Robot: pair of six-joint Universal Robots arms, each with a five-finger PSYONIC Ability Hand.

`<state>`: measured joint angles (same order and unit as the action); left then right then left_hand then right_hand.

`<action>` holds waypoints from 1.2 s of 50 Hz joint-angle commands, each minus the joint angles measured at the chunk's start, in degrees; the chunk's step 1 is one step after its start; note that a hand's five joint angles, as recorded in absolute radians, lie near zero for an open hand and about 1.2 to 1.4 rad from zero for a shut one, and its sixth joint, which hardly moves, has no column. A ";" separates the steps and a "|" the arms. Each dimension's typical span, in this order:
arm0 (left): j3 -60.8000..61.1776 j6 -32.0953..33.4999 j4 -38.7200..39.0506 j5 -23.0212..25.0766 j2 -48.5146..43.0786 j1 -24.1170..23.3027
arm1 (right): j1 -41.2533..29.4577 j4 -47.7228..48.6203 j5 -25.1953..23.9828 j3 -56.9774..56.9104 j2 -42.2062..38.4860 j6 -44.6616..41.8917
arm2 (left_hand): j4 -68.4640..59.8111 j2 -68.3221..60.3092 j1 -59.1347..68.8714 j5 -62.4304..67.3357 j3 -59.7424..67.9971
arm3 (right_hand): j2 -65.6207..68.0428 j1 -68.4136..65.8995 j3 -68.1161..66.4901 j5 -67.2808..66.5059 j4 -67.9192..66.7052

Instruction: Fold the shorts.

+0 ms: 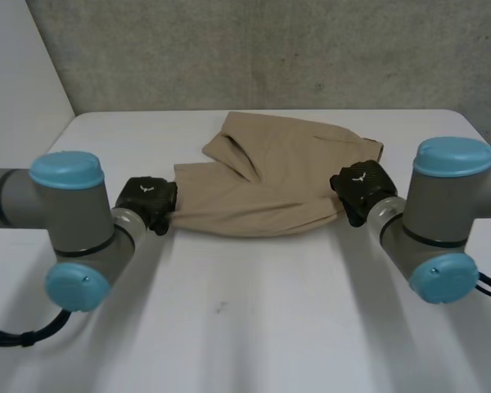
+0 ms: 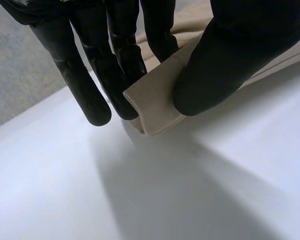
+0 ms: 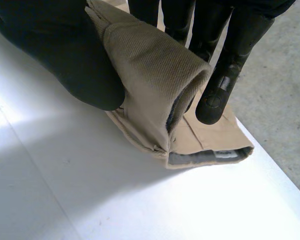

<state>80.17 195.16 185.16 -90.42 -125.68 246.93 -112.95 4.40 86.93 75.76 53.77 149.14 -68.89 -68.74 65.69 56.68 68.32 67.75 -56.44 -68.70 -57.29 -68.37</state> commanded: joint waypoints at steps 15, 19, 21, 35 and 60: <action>26.79 15.60 -29.05 2.34 29.26 -1.01 | 0.36 -31.01 -3.43 13.89 16.62 -11.49 | -11.11 -11.26 14.31 13.32 11.68 | 12.25 -23.56 -11.30 -12.71 -11.63; 29.08 15.87 -33.81 7.53 33.22 -2.94 | 0.54 -36.38 -3.69 16.70 19.71 -15.45 | -11.11 -11.26 14.31 13.32 11.68 | 12.25 -23.56 -11.30 -12.71 -11.63; 29.08 15.96 -33.64 9.55 34.53 -2.77 | 1.24 -36.13 -4.22 17.84 20.06 -16.33 | -11.11 -11.26 14.31 13.32 11.68 | 12.25 -23.56 -11.30 -12.71 -11.63; 16.44 15.34 -18.44 10.97 27.78 0.75 | 2.65 -21.19 -8.00 22.68 19.62 -12.56 | 54.13 53.99 -50.93 -51.92 -53.56 | 12.25 -23.56 -11.30 -12.71 -11.63; -12.84 9.28 -13.69 10.70 -7.46 -0.22 | 2.56 -17.58 -8.26 24.97 19.01 -9.04 | 28.56 28.42 -25.37 -26.35 -27.99 | 12.25 -23.56 -11.30 -12.71 -11.63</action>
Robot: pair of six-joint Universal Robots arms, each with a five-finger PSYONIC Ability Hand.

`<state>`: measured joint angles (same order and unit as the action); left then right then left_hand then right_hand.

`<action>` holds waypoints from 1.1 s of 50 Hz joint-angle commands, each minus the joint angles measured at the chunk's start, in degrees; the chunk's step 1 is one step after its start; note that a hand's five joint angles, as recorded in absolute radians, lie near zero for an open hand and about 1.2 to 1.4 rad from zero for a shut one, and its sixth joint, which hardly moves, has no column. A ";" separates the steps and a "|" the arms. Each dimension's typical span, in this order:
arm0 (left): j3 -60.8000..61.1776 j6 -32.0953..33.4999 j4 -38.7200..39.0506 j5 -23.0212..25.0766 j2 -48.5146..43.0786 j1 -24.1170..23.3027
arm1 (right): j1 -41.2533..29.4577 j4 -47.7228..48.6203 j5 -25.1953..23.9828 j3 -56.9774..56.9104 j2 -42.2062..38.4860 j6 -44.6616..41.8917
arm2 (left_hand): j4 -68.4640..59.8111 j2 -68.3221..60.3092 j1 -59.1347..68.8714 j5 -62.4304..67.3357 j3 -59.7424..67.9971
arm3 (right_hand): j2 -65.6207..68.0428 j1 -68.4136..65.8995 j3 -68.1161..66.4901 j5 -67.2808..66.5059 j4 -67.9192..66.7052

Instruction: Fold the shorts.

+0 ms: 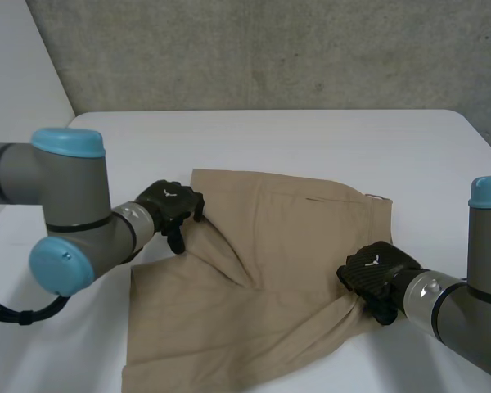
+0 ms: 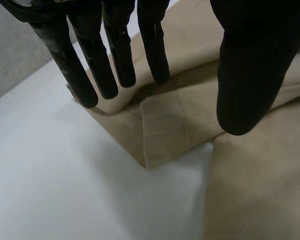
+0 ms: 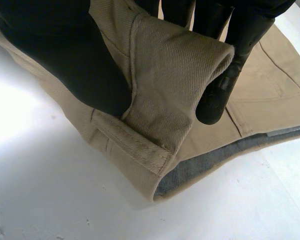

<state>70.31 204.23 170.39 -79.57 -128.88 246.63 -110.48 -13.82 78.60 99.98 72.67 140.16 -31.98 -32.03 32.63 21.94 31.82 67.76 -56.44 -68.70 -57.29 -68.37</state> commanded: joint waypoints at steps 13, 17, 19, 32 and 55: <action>-4.39 0.73 5.92 -1.02 -7.08 0.43 | 0.00 1.34 0.33 1.53 0.10 -0.06 | -47.94 -47.89 47.29 47.98 48.09 | 12.24 -23.56 -11.30 -12.71 -11.63; -3.78 0.82 5.48 -6.37 -6.29 0.78 | -0.09 1.87 0.33 1.53 0.10 0.02 | -48.02 -47.97 47.37 48.06 48.18 | 12.24 -23.56 -11.30 -12.71 -11.63; -2.99 0.99 5.04 -10.93 -5.77 0.26 | 0.00 2.13 0.42 1.53 0.19 0.11 | -48.02 -47.97 47.37 48.06 48.18 | 12.24 -23.56 -11.30 -12.71 -11.63; 7.30 3.10 4.86 -15.70 3.29 -0.27 | -0.26 2.66 0.42 0.56 0.28 4.59 | -48.02 -47.97 47.37 48.06 48.18 | 12.24 -23.56 -11.30 -12.71 -11.63; 15.28 0.12 2.41 -17.46 16.20 -2.73 | 0.00 2.92 0.07 -2.42 0.37 14.17 | 7.30 7.35 -7.96 -7.27 -7.15 | 12.24 -23.56 -11.30 -12.71 -11.63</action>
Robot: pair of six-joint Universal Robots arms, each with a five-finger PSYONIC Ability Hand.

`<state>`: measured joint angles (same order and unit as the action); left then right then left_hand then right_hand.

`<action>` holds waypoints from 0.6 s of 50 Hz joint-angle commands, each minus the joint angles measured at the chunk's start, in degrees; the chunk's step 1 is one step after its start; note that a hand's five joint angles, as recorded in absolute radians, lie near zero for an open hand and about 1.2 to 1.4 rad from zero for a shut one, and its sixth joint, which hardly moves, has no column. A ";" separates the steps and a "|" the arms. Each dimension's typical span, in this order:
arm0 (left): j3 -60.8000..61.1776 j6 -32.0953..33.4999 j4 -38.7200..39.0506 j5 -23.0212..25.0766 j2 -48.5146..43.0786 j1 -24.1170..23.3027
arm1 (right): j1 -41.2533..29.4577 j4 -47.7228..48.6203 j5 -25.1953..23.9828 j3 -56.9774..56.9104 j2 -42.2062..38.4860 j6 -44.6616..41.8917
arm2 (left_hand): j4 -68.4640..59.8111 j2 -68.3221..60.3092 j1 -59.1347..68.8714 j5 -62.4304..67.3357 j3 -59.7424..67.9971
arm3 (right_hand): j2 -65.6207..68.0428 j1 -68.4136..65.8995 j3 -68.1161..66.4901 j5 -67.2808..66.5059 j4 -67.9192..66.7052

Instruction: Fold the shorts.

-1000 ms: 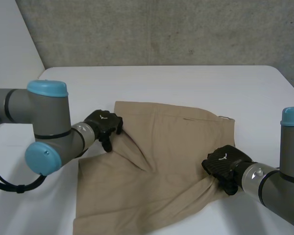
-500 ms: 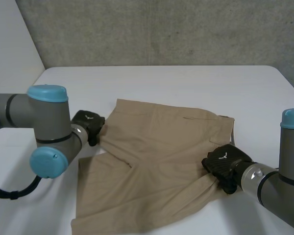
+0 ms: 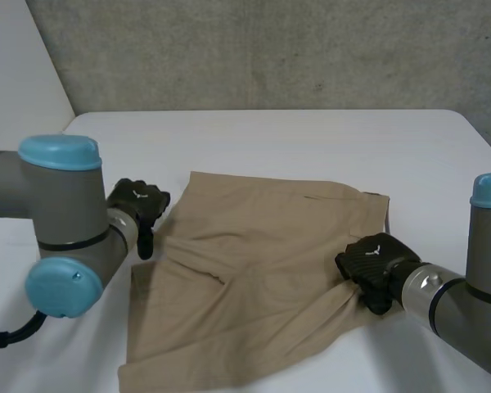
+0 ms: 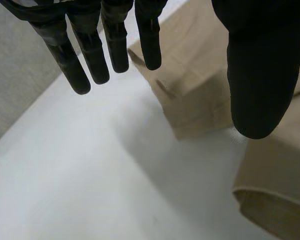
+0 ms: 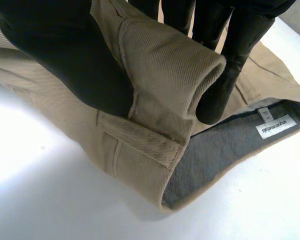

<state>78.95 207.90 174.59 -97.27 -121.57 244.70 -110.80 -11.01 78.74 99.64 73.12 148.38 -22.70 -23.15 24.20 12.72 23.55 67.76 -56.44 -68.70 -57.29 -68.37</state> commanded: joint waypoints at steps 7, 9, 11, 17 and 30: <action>17.63 -13.48 -7.68 4.97 18.47 -6.07 | 0.76 1.78 0.45 -3.31 -0.52 9.38 | -11.22 -10.78 9.73 11.20 10.38 | 12.24 -23.56 -11.30 -12.71 -11.63; 20.18 -16.02 -9.87 7.34 20.22 -6.77 | 0.85 3.53 0.88 -3.31 -0.78 10.17 | -11.90 -11.46 10.41 11.88 11.06 | 12.24 -23.56 -11.30 -12.71 -11.63; 21.33 -17.17 -10.94 8.32 21.02 -6.95 | 0.85 4.68 1.32 -3.31 -1.13 10.96 | -11.90 -11.46 10.41 11.88 11.06 | 12.24 -23.56 -11.30 -12.71 -11.63; 25.02 -18.23 -11.56 8.59 21.29 -6.43 | 0.94 5.65 1.94 -3.31 -1.92 12.19 | -12.07 -11.63 10.58 12.05 11.23 | 12.24 -23.56 -11.30 -12.71 -11.63; 25.47 -17.62 -4.89 6.13 16.63 -6.34 | 1.03 5.83 2.21 -3.31 -1.93 12.37 | -57.22 -56.77 55.72 57.20 56.37 | 12.24 -23.56 -11.30 -12.71 -11.63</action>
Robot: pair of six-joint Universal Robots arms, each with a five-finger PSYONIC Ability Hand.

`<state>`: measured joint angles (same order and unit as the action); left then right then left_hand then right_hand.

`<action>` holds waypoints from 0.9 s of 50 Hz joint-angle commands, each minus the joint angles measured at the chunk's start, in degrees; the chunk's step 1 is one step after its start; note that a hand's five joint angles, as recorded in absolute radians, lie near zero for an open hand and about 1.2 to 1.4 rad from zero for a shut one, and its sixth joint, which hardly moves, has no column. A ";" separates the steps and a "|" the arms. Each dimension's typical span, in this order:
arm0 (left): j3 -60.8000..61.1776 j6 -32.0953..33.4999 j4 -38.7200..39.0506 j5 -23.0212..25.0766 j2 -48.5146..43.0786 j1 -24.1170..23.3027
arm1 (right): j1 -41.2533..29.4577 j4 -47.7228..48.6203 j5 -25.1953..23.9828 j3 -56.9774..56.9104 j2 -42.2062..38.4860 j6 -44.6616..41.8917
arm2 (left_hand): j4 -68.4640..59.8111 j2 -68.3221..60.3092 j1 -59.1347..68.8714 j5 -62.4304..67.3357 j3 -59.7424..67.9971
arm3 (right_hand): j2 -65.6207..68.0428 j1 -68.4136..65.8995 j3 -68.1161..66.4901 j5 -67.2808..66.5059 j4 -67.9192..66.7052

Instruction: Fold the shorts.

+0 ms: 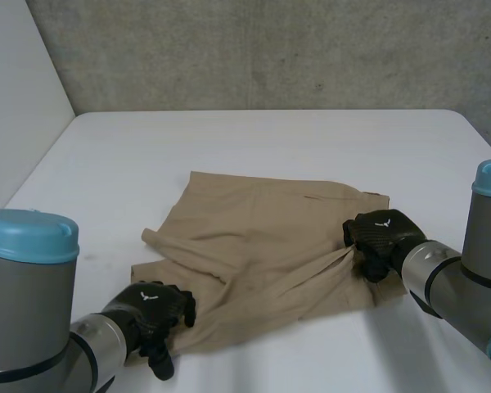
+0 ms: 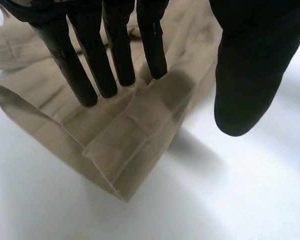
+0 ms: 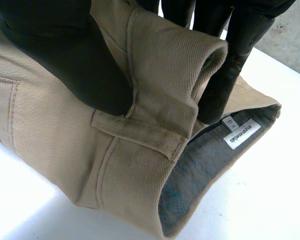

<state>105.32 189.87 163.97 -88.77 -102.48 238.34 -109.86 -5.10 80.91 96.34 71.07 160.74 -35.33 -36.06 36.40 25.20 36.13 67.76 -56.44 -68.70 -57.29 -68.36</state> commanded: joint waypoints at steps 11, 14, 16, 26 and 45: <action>-21.36 12.09 23.41 -5.54 -12.73 -0.42 | 0.08 3.16 0.56 -5.45 -1.81 -0.70 | -44.67 -43.94 43.60 44.80 43.87 | 12.24 -23.56 -11.30 -12.71 -11.64; -33.80 16.12 22.89 -5.80 -21.14 -0.59 | 0.00 5.53 2.06 -9.23 -4.36 -1.13 | -44.67 -43.94 43.60 44.80 43.87 | 12.24 -23.56 -11.30 -12.71 -11.64; -39.72 17.63 22.80 -5.54 -25.55 -0.33 | -0.09 7.02 2.58 -11.07 -5.94 -2.27 | -44.67 -43.94 43.60 44.80 43.87 | 12.24 -23.56 -11.30 -12.71 -11.64; -68.66 24.40 23.06 -4.57 -49.47 0.20 | -0.71 17.84 10.93 -25.57 -21.76 -21.86 | -44.67 -43.94 43.60 44.80 43.87 | 12.24 -23.56 -11.30 -12.71 -11.64; -62.36 25.28 41.33 -3.60 -49.16 -0.07 | -0.53 23.38 14.81 -28.76 -22.33 -18.04 | 25.33 26.06 -26.40 -25.20 -26.13 | -57.76 46.44 58.70 57.29 58.36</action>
<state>36.00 215.42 196.80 -91.13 -157.72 238.35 -110.61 18.51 96.37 64.39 40.96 134.83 -13.44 -13.32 11.04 3.70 13.88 12.78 -11.82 -12.40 -4.40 -13.45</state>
